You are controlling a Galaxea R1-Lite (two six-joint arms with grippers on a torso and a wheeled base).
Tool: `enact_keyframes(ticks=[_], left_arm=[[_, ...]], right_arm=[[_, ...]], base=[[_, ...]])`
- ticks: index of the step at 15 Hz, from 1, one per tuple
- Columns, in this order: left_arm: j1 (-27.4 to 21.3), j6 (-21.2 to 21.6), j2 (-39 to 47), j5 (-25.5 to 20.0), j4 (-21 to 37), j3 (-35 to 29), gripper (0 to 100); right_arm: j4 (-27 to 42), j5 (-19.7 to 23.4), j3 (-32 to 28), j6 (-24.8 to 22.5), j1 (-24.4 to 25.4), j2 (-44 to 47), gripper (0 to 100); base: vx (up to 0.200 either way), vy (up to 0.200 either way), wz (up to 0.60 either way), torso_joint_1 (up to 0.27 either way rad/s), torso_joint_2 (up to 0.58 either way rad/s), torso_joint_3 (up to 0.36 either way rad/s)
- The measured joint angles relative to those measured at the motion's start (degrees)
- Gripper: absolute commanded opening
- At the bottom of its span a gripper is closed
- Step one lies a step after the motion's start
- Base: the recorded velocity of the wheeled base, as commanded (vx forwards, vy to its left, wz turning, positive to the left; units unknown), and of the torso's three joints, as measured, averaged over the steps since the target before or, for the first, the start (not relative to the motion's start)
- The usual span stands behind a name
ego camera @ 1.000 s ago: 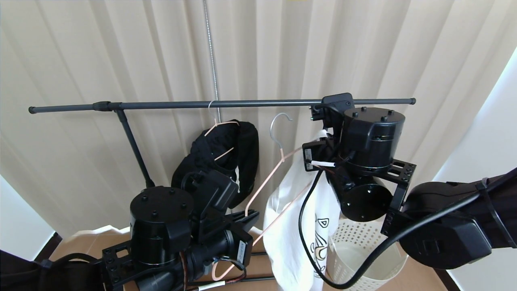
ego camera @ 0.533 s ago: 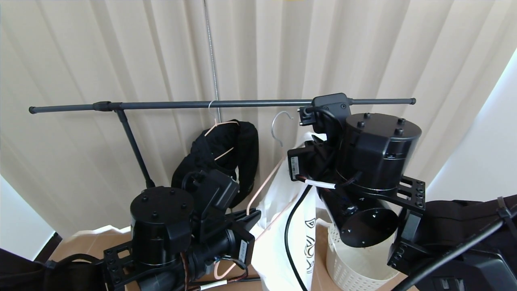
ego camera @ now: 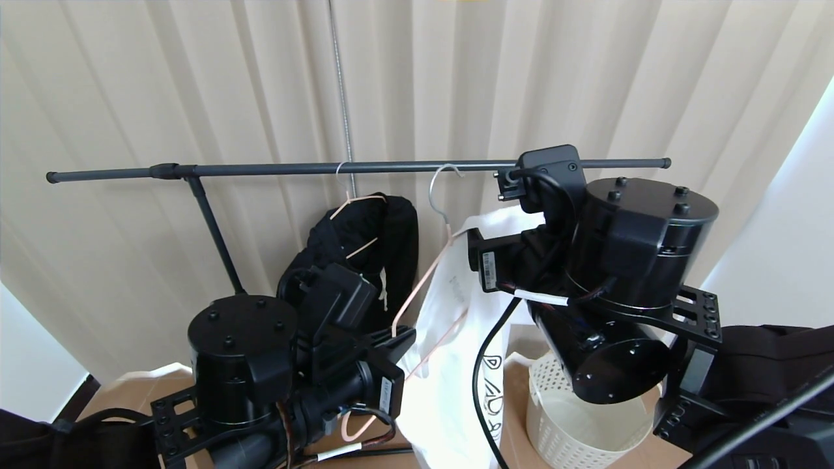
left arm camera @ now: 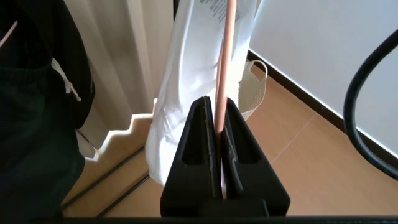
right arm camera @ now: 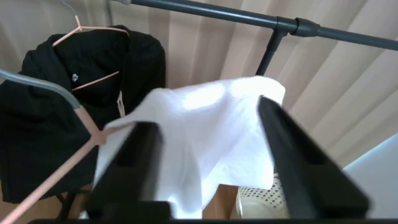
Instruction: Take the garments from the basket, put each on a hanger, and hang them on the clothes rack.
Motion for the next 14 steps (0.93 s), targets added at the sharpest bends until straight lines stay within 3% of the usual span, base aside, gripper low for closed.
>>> enact_keyframes(ticks=[6, 14], left_arm=[[1.3, 0.1, -1.8, 0.0, 0.0, 0.3, 0], [4.2, 0.5, -3.2, -0.7, 0.0, 0.1, 0]], right_arm=[[0.1, 3.2, 2.6, -1.3, -0.4, -2.8, 100], [0.4, 17.7, 10.1, -2.8, -0.2, -8.6, 100]], base=[[0.000, 0.000, 0.00, 0.000, 0.00, 0.000], [0.000, 0.000, 0.00, 0.000, 0.00, 0.000]])
